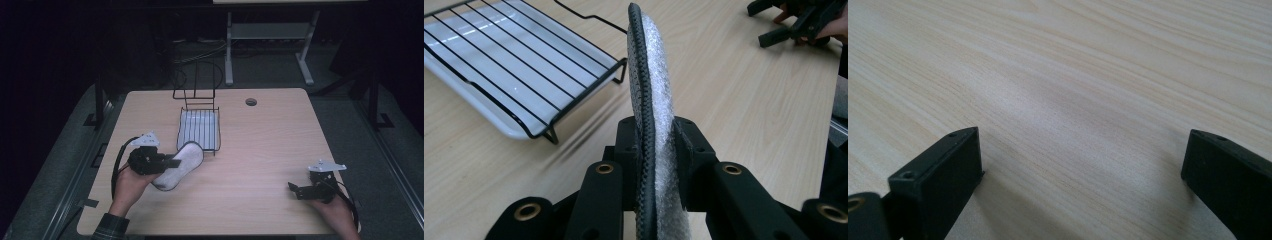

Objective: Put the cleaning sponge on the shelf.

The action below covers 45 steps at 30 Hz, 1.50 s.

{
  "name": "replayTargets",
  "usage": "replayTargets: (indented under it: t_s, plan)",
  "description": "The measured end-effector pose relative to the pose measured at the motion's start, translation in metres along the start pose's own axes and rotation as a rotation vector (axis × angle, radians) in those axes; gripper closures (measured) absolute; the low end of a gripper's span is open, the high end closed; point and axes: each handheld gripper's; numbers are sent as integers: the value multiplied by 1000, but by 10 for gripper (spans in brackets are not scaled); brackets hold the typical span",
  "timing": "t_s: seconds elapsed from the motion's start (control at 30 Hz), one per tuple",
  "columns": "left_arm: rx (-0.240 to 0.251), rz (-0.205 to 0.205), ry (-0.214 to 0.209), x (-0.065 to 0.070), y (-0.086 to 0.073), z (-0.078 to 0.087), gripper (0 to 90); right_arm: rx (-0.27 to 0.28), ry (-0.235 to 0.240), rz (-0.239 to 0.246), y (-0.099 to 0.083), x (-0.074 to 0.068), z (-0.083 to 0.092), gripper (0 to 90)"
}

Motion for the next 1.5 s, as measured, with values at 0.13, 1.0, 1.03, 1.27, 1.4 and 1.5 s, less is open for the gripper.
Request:
replayTargets:
  t_s: [0.13, 1.0, 1.03, 1.27, 1.4, 1.5]
  plan:
    - [5, -2, 1, -5, 5, -1, 742, 0, 0, 0, 0, 0, 0, 24]
    - [33, 5, 32, -45, 44, -8, 743, 1, -1, 2, 0, 0, 0, 24]
    - [44, 12, 26, -47, 46, -8, 742, 0, 0, 0, 0, 0, 0, 24]
    - [51, 12, 35, -61, 52, -12, 743, 0, 0, 0, 0, 0, 0, 24]
    - [81, 44, 20, -69, 52, -15, 742, 0, 0, 0, 0, 0, 0, 24]
    - [88, 52, 20, -75, 51, -18, 743, 0, 0, 0, 0, 0, 0, 24]
Point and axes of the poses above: each handheld gripper's, and its own axes: z roughly backward along the jaws, y roughly out of its top, x roughly to its right, and after that the axes turned 3 degrees about -x, right-handed
